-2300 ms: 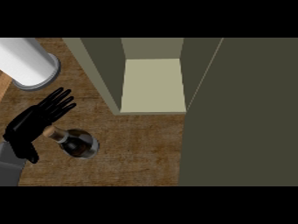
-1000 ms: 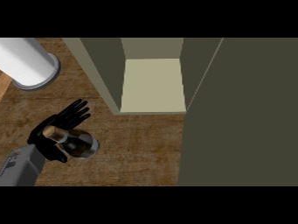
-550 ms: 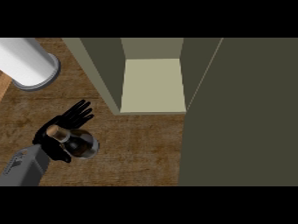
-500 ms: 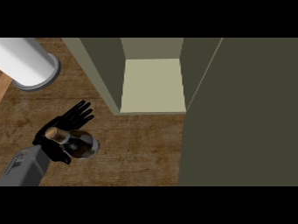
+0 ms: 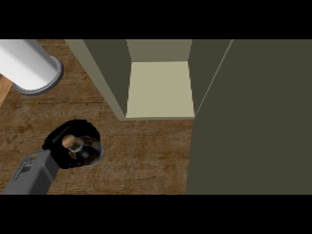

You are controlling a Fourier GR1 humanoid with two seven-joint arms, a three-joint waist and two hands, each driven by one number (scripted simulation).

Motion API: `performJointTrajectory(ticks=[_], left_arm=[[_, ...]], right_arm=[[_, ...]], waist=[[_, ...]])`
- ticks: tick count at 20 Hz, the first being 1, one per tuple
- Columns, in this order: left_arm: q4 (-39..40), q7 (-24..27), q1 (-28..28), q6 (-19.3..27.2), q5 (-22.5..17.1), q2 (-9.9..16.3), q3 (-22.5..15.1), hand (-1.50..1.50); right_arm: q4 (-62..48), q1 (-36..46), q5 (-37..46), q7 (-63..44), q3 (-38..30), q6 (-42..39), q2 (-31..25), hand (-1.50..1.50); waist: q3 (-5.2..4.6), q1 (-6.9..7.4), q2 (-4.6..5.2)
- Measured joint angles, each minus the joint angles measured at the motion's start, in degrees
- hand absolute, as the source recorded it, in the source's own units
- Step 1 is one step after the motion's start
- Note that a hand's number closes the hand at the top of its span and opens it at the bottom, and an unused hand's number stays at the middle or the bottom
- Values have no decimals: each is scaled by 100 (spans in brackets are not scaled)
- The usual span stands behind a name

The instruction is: Pick up the wine, place it into the cabinet and close the cabinet

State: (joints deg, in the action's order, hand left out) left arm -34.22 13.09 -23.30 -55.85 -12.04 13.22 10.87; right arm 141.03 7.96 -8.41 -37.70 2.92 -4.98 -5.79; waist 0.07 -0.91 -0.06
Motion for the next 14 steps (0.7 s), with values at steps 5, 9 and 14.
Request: performJointTrajectory(ticks=[5,9,14], left_arm=[[-802,569,456,883,309,-70,26,150],[-1314,1229,867,2157,456,-37,450,150],[-2046,2087,1468,3146,668,-291,625,150]], right_arm=[[-8,-46,30,-5,5,16,25,-150],[-47,-104,76,80,-14,23,56,-150],[-18,-154,79,78,25,17,75,-150]], waist=[[2,85,-33],[4,196,-59],[3,153,-47]])
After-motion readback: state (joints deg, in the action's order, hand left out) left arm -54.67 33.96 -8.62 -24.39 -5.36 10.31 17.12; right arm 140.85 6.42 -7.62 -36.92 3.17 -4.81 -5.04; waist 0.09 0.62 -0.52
